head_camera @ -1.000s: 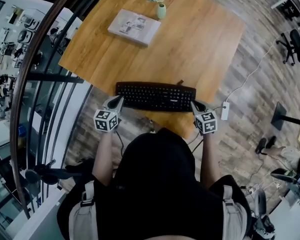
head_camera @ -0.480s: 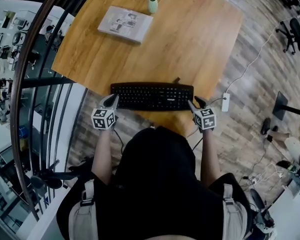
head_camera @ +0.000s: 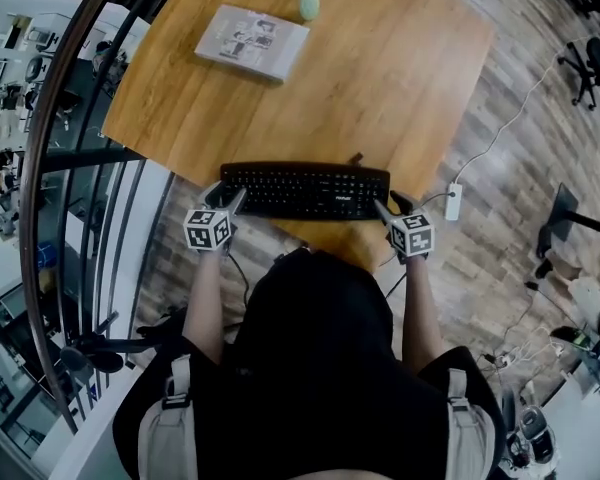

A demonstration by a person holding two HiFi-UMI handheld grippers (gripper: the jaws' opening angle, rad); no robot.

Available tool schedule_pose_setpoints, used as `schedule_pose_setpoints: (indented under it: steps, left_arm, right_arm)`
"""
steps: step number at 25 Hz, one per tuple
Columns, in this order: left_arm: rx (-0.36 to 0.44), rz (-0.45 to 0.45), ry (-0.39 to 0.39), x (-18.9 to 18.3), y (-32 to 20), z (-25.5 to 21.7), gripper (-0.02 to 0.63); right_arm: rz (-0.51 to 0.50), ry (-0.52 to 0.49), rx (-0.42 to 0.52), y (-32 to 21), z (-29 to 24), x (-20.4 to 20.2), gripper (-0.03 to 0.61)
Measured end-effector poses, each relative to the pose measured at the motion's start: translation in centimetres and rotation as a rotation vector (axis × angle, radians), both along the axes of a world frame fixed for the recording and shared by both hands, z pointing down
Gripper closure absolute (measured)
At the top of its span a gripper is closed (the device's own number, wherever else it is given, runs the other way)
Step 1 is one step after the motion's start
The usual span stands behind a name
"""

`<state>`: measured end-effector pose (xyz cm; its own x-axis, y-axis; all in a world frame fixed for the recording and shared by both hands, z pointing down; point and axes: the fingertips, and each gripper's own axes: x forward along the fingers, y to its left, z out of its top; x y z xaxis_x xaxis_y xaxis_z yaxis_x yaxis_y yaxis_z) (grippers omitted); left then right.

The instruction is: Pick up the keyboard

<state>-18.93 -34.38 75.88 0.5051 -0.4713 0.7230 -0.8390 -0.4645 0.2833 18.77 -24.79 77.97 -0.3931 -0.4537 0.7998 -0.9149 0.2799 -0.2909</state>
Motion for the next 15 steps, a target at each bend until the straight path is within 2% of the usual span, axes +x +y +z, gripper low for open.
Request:
schedule_pose_setpoints:
  steps: [5, 8, 12, 15]
  left_arm:
    - [0.083, 0.007, -0.050, 0.0, -0.1, -0.8, 0.371]
    - [0.132, -0.022, -0.083, -0.8, -0.4, -1.2, 0.371]
    - [0.056, -0.023, -0.103, -1.6, 0.0, 0.3, 0.342]
    - [-0.003, -0.029, -0.049, -1.6, 0.3, 1.0, 0.333]
  right_arm:
    - [-0.015, 0.022, -0.018, 0.1, 0.7, -0.1, 0.374]
    - [-0.007, 0.016, -0.019, 0.2, 0.8, 0.0, 0.374]
    - [0.004, -0.013, -0.015, 0.3, 0.8, 0.1, 0.374]
    - [0.003, -0.018, -0.007, 0.4, 0.7, 0.2, 0.373]
